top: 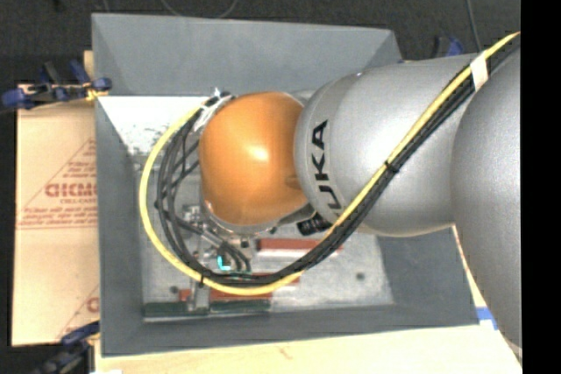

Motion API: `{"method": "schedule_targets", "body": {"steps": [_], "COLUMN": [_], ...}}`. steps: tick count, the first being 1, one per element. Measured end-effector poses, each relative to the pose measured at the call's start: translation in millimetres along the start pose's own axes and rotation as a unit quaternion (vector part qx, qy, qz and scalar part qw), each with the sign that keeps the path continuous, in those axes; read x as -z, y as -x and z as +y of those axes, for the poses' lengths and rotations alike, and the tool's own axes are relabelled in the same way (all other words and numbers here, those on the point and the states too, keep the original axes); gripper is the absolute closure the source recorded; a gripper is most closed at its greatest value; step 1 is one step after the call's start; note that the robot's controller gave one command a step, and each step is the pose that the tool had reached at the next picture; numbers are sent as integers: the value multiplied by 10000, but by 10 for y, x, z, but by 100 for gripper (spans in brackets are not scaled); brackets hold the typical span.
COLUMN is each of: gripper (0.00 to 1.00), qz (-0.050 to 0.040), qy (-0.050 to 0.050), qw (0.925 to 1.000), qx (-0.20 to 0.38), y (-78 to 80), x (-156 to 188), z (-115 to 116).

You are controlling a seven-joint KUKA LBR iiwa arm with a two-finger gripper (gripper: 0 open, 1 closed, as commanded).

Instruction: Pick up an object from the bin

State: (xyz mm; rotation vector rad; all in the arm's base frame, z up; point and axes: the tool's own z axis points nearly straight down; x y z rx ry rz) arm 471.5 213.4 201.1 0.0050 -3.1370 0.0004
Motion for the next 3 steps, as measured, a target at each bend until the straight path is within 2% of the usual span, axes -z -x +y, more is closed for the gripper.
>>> {"method": "schedule_targets", "body": {"steps": [1,2,3], "gripper": [0,100,100], "qz": [-96,-19,-78], "qy": [14,3,3], "qw": [9988,9988,9970], "qx": [487,484,776], "y": [114,76,99], "x": [-1317,-1287,373], "z": [-493,-479,-749]}}
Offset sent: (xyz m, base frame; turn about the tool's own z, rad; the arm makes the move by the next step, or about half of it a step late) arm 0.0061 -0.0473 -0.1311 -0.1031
